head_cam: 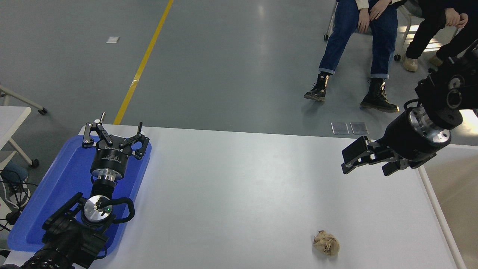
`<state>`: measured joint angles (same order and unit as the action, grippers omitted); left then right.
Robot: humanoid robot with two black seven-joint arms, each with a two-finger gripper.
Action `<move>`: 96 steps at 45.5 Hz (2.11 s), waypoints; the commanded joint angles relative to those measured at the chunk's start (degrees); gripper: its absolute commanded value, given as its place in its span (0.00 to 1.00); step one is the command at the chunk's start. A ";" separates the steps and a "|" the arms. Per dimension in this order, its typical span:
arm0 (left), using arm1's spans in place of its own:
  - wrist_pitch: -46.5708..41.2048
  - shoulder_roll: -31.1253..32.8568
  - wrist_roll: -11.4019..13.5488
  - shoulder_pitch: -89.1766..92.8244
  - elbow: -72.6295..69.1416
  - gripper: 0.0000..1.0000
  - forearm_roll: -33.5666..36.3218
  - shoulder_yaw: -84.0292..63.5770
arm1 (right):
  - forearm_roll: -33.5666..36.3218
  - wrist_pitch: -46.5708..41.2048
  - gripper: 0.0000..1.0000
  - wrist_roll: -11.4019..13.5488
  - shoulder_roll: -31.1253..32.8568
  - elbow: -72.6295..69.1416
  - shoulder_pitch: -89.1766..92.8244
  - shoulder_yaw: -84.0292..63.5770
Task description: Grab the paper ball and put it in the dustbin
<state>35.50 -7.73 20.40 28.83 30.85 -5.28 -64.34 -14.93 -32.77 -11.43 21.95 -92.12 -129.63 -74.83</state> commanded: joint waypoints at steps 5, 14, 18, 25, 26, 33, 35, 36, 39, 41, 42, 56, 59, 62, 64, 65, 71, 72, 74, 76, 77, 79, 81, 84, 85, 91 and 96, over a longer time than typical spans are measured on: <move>0.01 0.00 -0.01 0.00 0.00 1.00 0.00 0.00 | -0.01 0.87 1.00 0.00 0.11 -0.08 0.08 0.21; 0.01 0.00 -0.01 0.00 0.00 1.00 0.00 0.00 | -0.01 0.96 1.00 0.00 0.11 -0.08 0.08 0.21; 0.01 0.00 -0.01 0.00 0.00 1.00 0.00 0.00 | -0.10 0.96 1.00 0.00 0.11 0.01 0.17 0.21; 0.01 0.00 -0.01 0.00 0.00 1.00 0.00 0.00 | -0.10 1.75 1.00 0.00 -0.24 0.01 0.52 0.21; 0.01 0.00 -0.01 0.00 0.00 1.00 0.00 0.00 | -0.10 2.01 1.00 0.09 -0.32 -0.08 0.52 0.21; 0.01 0.00 -0.01 0.00 0.00 1.00 0.00 0.00 | -0.19 3.77 1.00 0.09 -0.50 0.01 2.01 0.13; 0.01 0.00 0.08 0.00 0.00 1.00 0.00 0.00 | -0.19 3.77 1.00 0.09 -0.50 0.01 2.54 0.13; 0.01 0.00 0.08 0.00 0.00 1.00 0.00 0.00 | -0.19 3.86 1.00 0.09 -0.50 0.01 2.89 0.13; 0.01 0.00 0.08 0.00 0.00 1.00 0.00 0.00 | -0.45 4.03 1.00 0.09 -0.50 0.18 4.12 0.13; 0.01 0.00 0.08 0.00 0.00 1.00 0.00 0.00 | -0.54 4.38 1.00 0.09 -0.59 0.71 4.91 0.21; 0.01 0.00 0.08 0.00 0.00 1.00 0.00 0.00 | -0.54 4.73 1.00 0.09 -0.59 0.89 5.35 0.21; 0.01 0.00 0.08 0.00 0.00 1.00 0.00 0.00 | -1.42 7.11 1.00 0.09 -0.50 4.67 14.58 4.08; 0.01 0.00 0.08 0.00 0.00 1.00 0.00 0.00 | -1.33 7.90 1.00 0.00 -0.50 4.76 16.51 5.48; 0.01 0.00 0.08 0.00 0.09 1.00 0.00 0.00 | -1.24 8.60 1.00 0.00 -0.41 4.76 18.27 7.33; 0.01 0.00 0.08 0.00 0.00 1.00 0.00 0.00 | -1.33 8.87 1.00 0.00 -0.41 4.84 19.85 8.29; 0.01 0.00 -0.01 0.00 0.00 1.00 0.00 0.00 | -1.42 9.04 1.00 0.00 -0.41 4.93 20.73 8.65; 0.01 0.00 0.08 0.00 0.00 1.00 0.00 0.00 | -2.29 10.80 1.00 0.00 -0.59 6.16 25.65 11.11; 0.01 0.00 0.08 0.00 0.00 1.00 0.00 0.00 | -2.56 11.24 1.00 0.00 -0.59 6.34 26.53 11.46; 0.01 0.00 0.08 0.00 0.00 1.00 0.00 0.00 | -3.08 11.94 1.00 0.00 -0.76 7.30 28.55 12.34; 0.01 0.00 -0.01 0.00 0.00 1.00 0.00 0.00 | -3.44 12.47 1.00 0.00 -0.85 8.44 30.40 13.30; 0.01 0.00 0.08 0.00 0.00 1.00 0.00 0.00 | -3.61 12.73 1.00 0.00 -0.85 9.06 31.28 13.92; 0.01 0.00 0.08 0.00 0.00 1.00 0.00 0.00 | -3.79 13.17 1.00 0.00 -1.03 9.85 33.03 15.15; 0.01 0.00 -0.01 0.00 0.00 1.00 0.00 0.00 | -4.23 13.79 1.00 0.00 -1.12 10.73 34.70 16.20; 0.01 0.00 0.08 0.00 0.00 1.00 0.00 0.00 | -4.93 15.28 1.00 0.00 -1.82 12.22 37.16 17.44; 0.01 0.00 0.08 0.00 0.00 1.00 0.00 0.00 | -5.19 15.89 1.00 0.00 -1.99 12.84 38.04 17.79; 0.01 0.00 0.08 0.00 0.00 1.00 0.00 0.00 | -8.97 19.85 1.00 0.00 -3.66 17.32 43.76 19.99; 0.01 0.00 0.08 0.00 0.00 1.00 0.00 0.00 | -13.10 21.26 1.00 -0.09 -4.37 19.96 47.10 20.43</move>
<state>35.51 -7.73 20.47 28.83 30.86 -5.26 -64.34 -21.73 -15.98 -11.44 19.37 -78.20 -91.24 -57.42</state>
